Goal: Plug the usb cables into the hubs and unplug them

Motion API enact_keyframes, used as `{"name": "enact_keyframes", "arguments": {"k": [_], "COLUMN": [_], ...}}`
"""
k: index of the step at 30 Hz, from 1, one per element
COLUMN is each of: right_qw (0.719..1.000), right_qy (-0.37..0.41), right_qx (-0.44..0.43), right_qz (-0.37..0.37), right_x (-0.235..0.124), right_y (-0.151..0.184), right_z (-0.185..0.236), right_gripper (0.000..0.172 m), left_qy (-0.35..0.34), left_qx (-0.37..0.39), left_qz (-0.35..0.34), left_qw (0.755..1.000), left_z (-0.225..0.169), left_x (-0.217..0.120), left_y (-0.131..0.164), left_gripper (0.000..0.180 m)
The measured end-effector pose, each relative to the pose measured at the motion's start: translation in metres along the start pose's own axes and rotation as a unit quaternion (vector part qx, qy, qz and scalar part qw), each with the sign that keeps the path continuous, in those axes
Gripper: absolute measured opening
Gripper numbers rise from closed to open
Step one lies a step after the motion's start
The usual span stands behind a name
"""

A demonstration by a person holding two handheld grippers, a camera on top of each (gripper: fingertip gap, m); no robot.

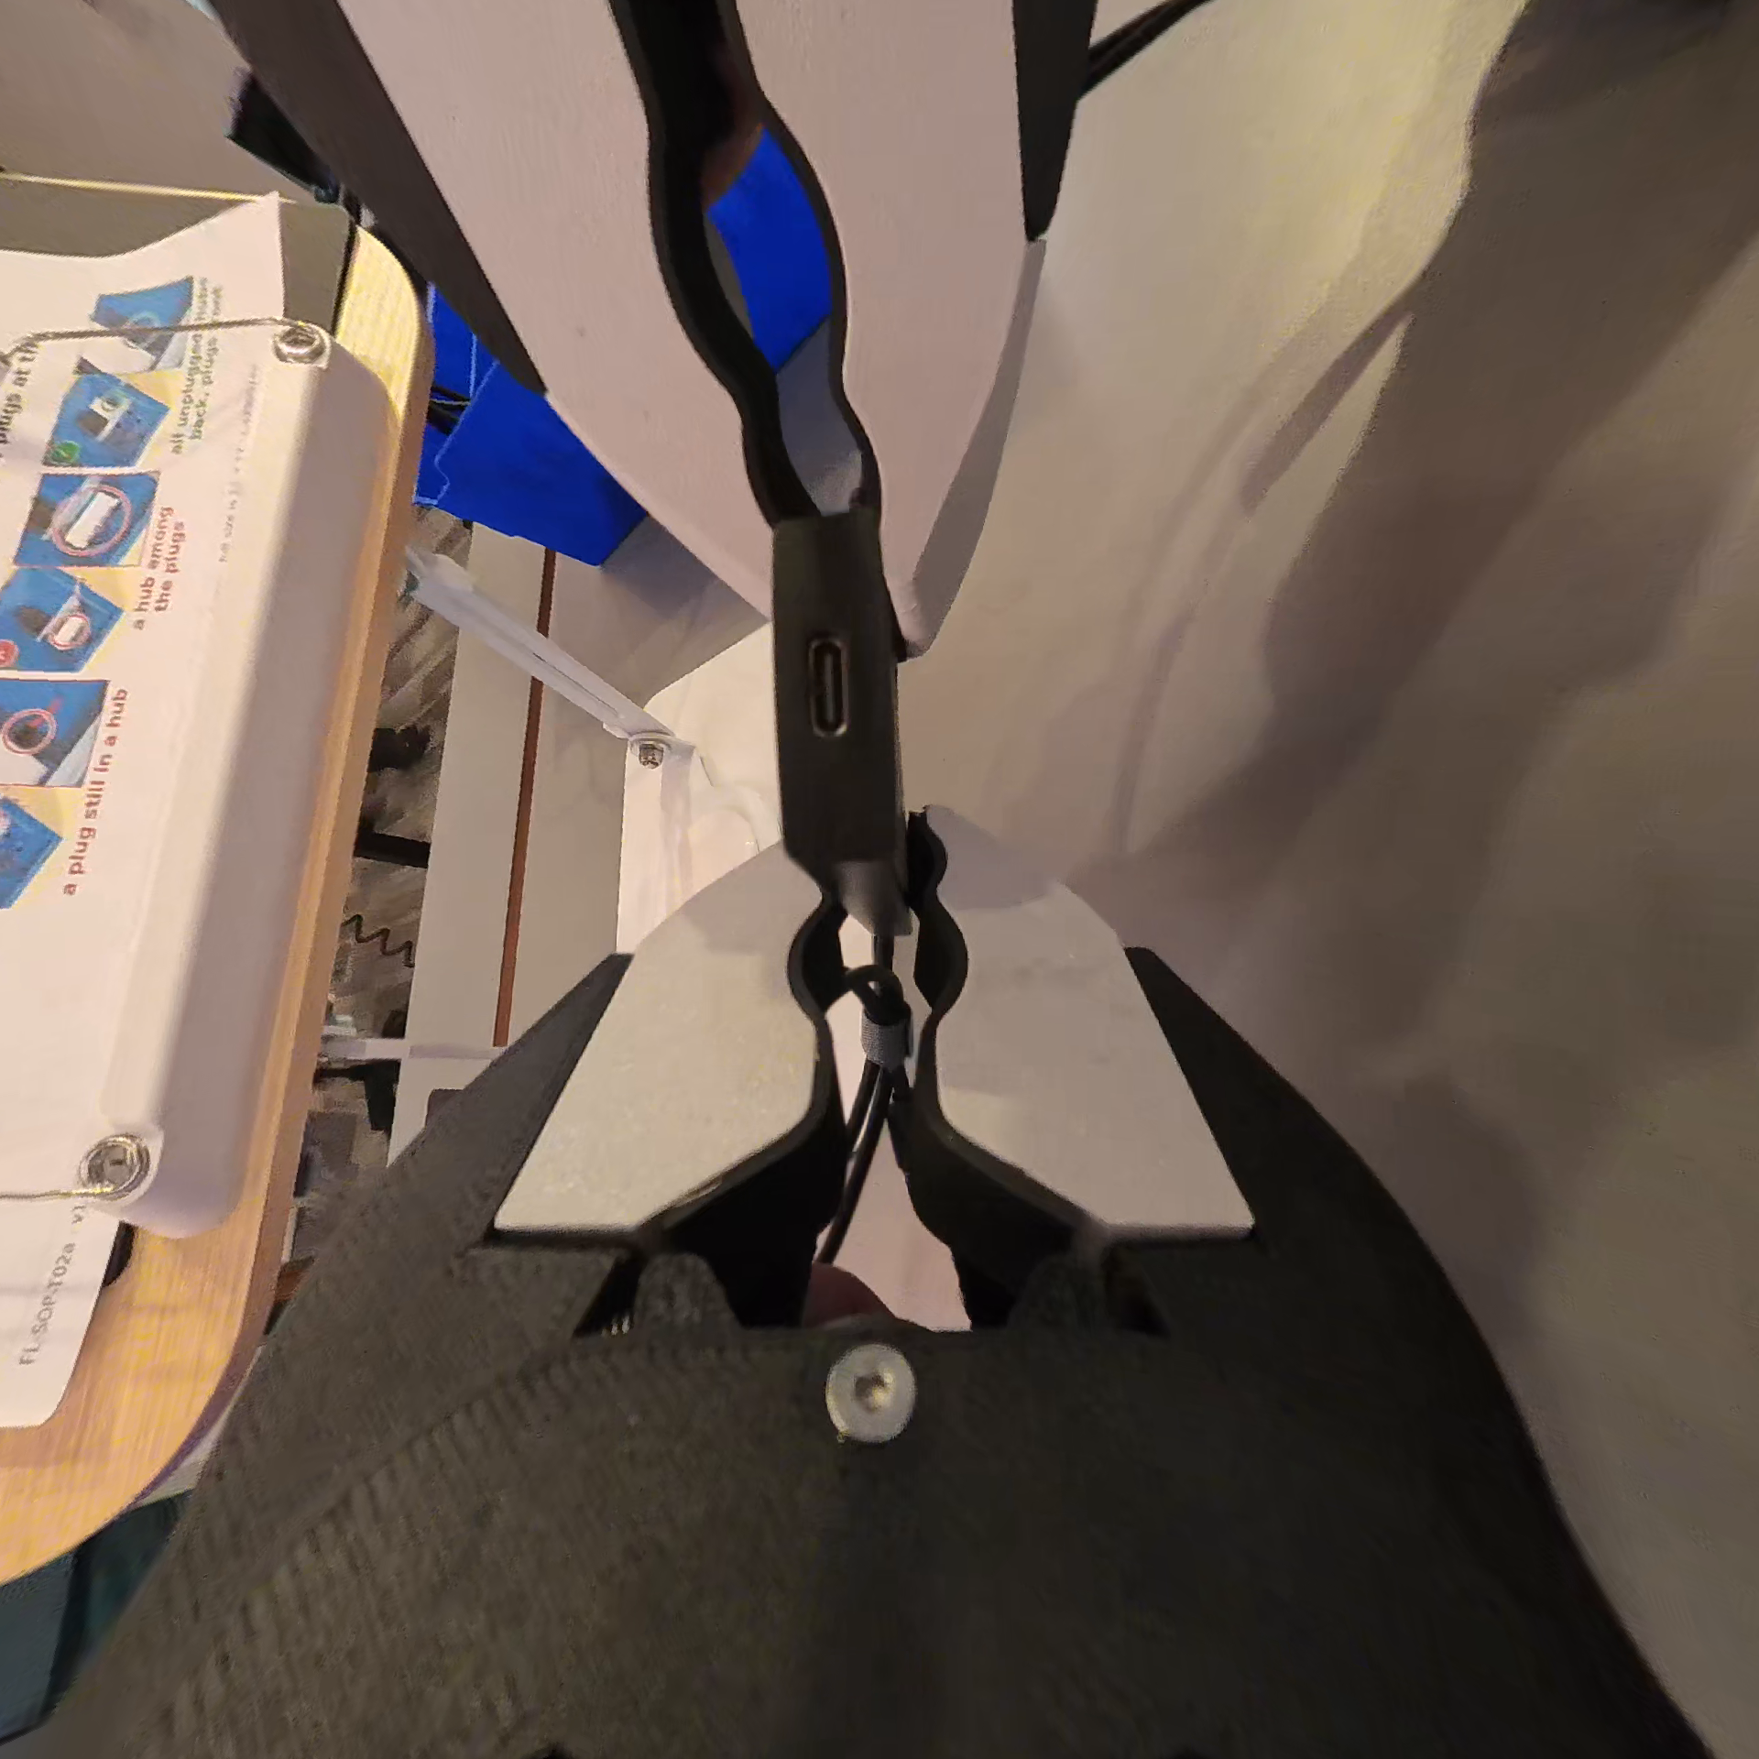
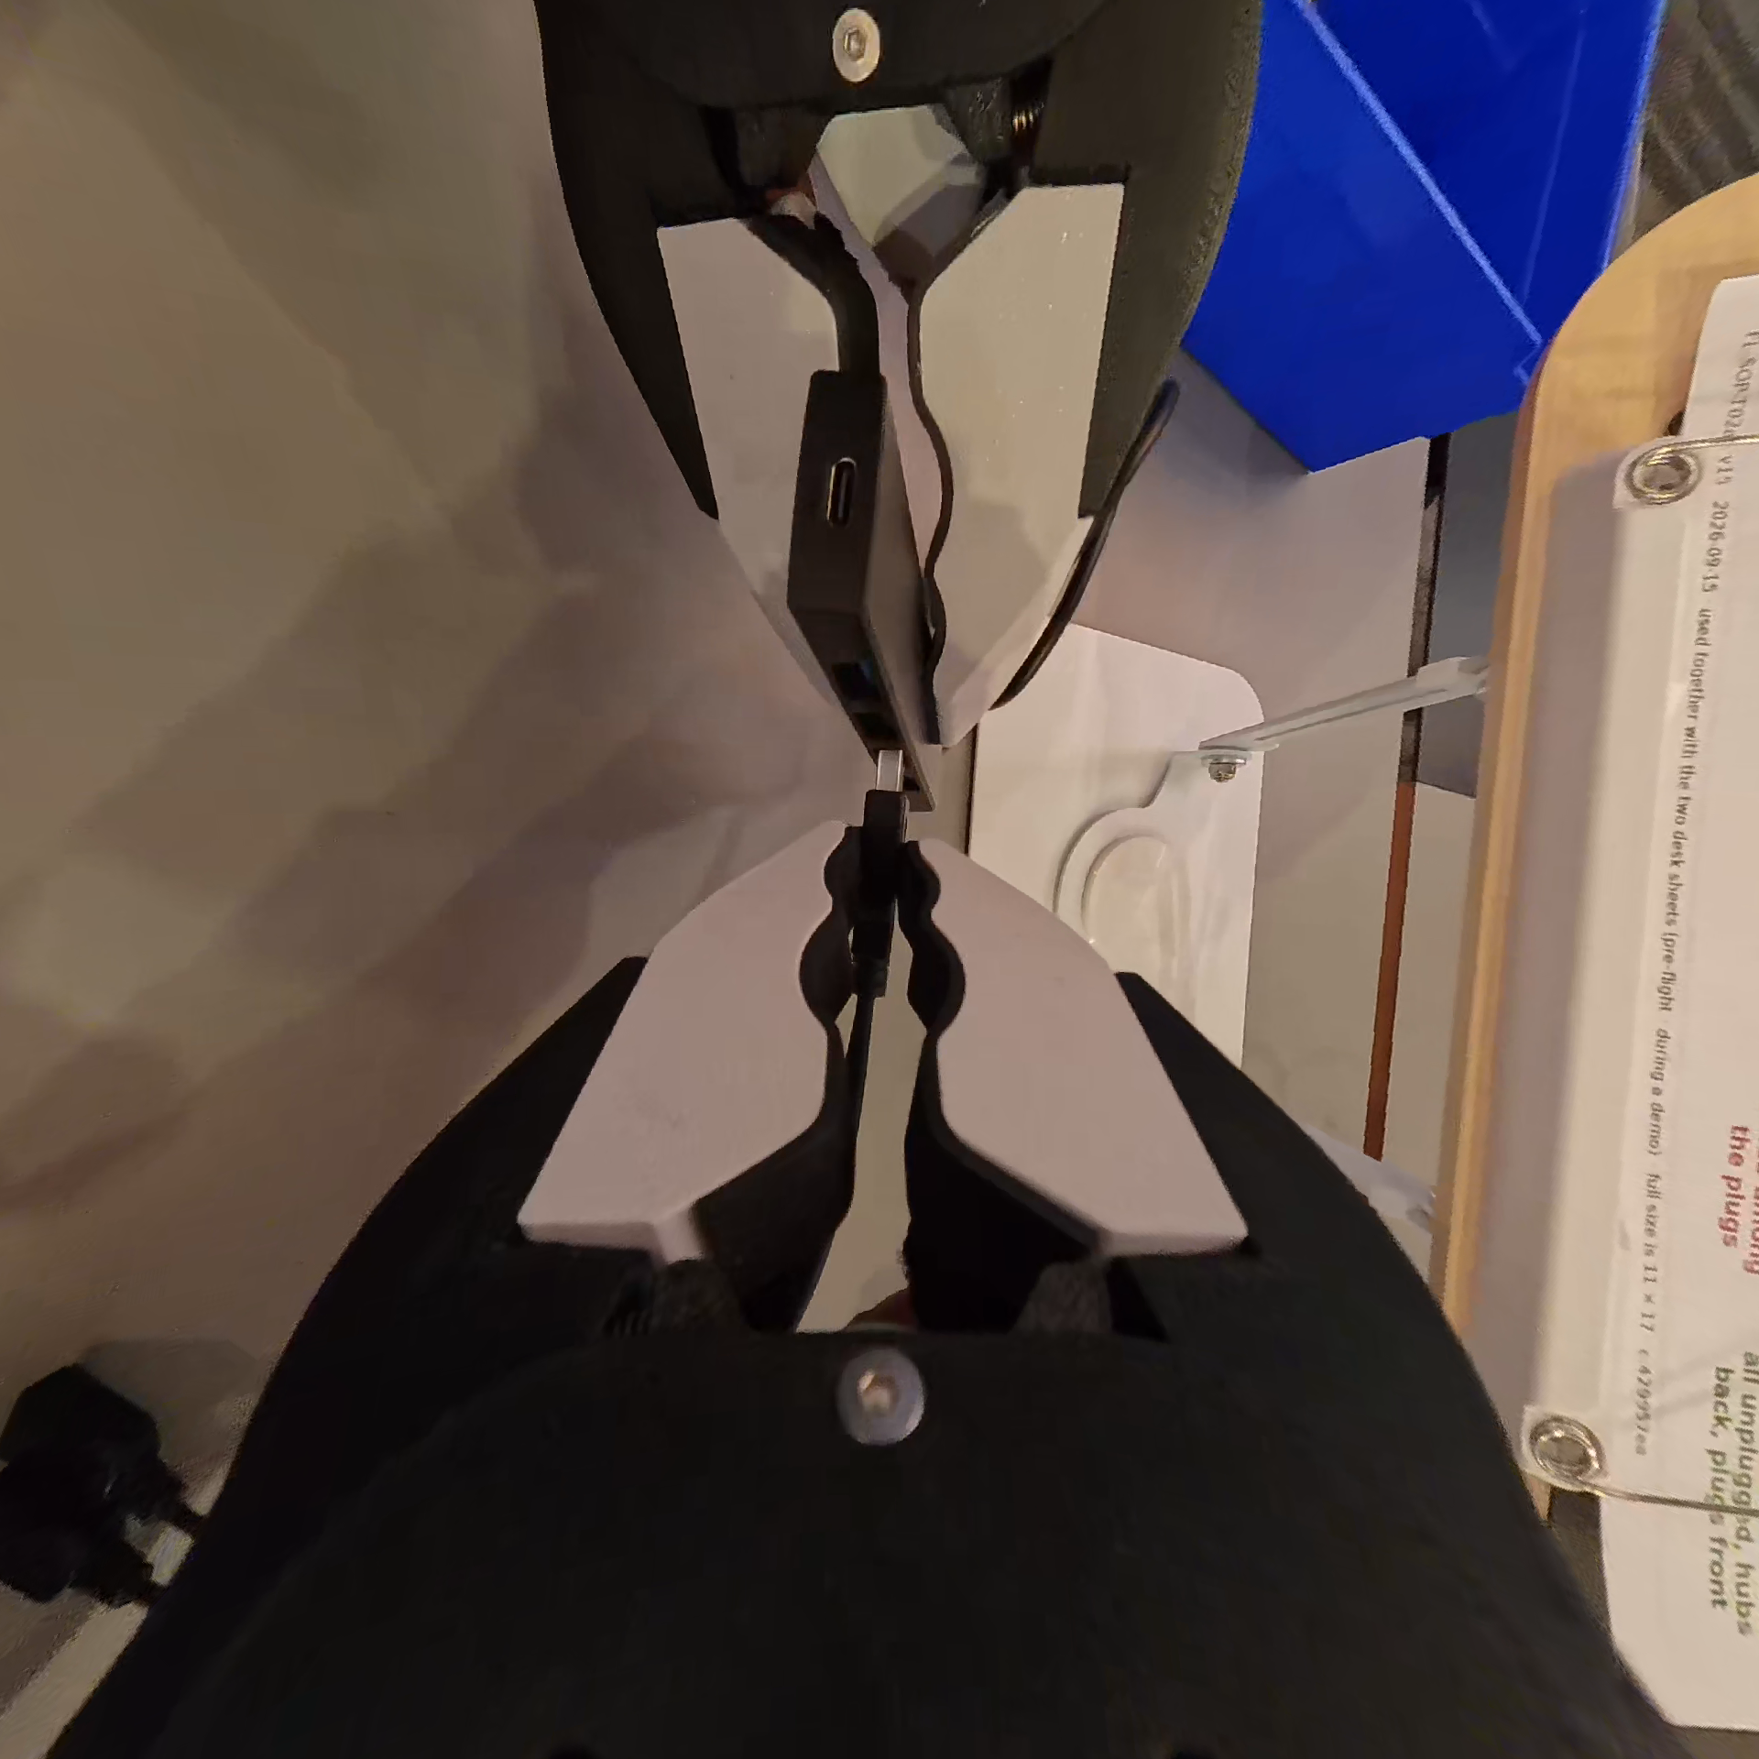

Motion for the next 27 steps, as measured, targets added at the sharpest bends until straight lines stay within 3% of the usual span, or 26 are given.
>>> {"name": "enact_keyframes", "arguments": {"k": [7, 12, 17, 20, 25, 27], "right_qw": [0.999, 0.998, 0.996, 0.993, 0.996, 0.996], "right_qy": [0.02, 0.034, 0.048, 0.049, 0.033, 0.034], "right_qx": [0.022, 0.019, 0.01, 0.016, 0.006, 0.014], "right_qz": [-0.037, -0.058, -0.077, -0.103, -0.078, -0.081], "right_x": [-0.004, -0.012, -0.008, -0.01, -0.008, -0.009], "right_y": [-0.001, 0.004, 0.004, 0.002, 0.005, 0.006], "right_z": [-0.008, -0.008, -0.006, -0.006, -0.003, -0.004], "right_gripper": [0.009, 0.024, 0.009, 0.008, 0.008, 0.008], "left_qy": [-0.012, -0.008, 0.017, 0.035, 0.047, 0.035], "left_qx": [-0.021, -0.042, -0.066, -0.08, -0.089, -0.102], "left_qz": [-0.022, -0.039, -0.061, -0.064, -0.052, -0.075], "left_qw": [0.999, 0.998, 0.996, 0.994, 0.994, 0.991], "left_z": [0.008, 0.01, 0.006, 0.003, 0.0, 0.005], "left_x": [-0.005, -0.008, -0.009, -0.01, -0.004, -0.008], "left_y": [-0.004, -0.005, -0.011, -0.012, -0.012, -0.018], "left_gripper": [0.011, 0.011, 0.011, 0.011, 0.011, 0.028]}}
Point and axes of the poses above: each gripper's, where its closed fingertips meet, x out along the fingers, y out of its underside, z = x × y across the jaws, the point moved 1 cm from there along -x, back along the fingers, and after that the axes turned 11 degrees about -x, right-handed, at the moved point
